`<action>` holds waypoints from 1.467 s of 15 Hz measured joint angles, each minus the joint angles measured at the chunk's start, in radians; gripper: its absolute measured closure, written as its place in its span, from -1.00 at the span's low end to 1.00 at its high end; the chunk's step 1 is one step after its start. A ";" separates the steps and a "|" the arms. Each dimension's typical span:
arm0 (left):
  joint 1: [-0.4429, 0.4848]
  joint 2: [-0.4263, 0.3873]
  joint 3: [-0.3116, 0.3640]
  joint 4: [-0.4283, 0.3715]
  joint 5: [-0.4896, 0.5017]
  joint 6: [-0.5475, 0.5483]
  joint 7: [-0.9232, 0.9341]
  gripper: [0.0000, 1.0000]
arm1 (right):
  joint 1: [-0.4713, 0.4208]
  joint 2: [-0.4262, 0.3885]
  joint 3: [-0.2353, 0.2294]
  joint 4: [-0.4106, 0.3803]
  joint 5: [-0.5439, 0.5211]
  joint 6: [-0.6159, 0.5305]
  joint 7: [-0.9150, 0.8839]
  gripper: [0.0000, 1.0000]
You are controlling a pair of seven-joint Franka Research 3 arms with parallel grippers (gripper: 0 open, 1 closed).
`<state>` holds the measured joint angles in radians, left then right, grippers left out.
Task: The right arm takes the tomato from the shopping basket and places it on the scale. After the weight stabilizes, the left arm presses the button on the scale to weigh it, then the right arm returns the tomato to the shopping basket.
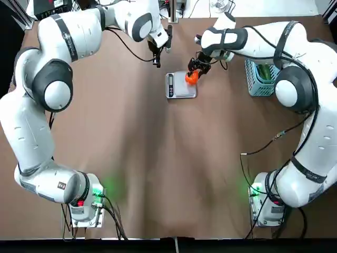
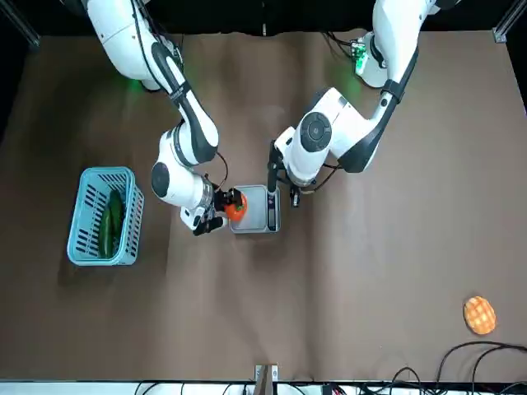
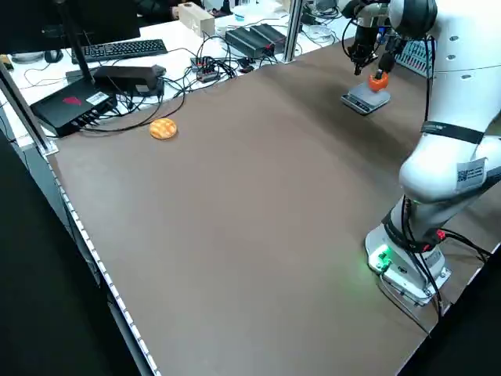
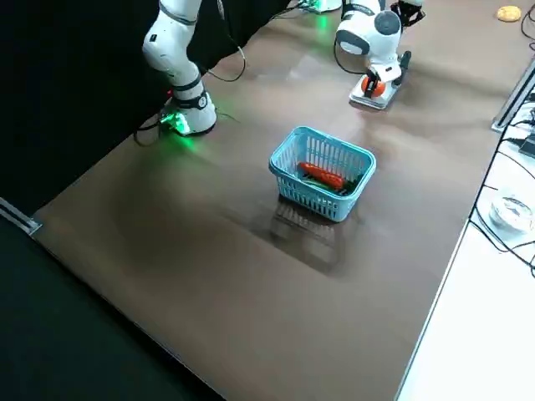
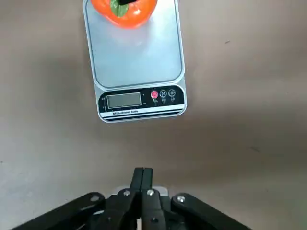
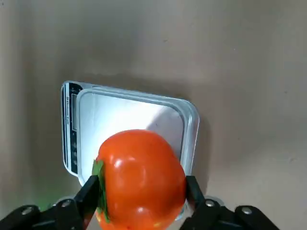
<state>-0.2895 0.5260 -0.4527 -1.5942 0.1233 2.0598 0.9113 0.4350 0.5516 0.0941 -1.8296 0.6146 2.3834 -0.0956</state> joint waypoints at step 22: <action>0.000 0.001 0.000 0.000 0.000 0.000 0.000 0.98 | -0.036 0.010 -0.002 0.000 0.099 -0.004 -0.158 -0.53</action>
<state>-0.2895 0.5272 -0.4525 -1.5942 0.1233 2.0598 0.9114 0.3987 0.5616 0.0921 -1.8296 0.7132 2.3794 -0.2537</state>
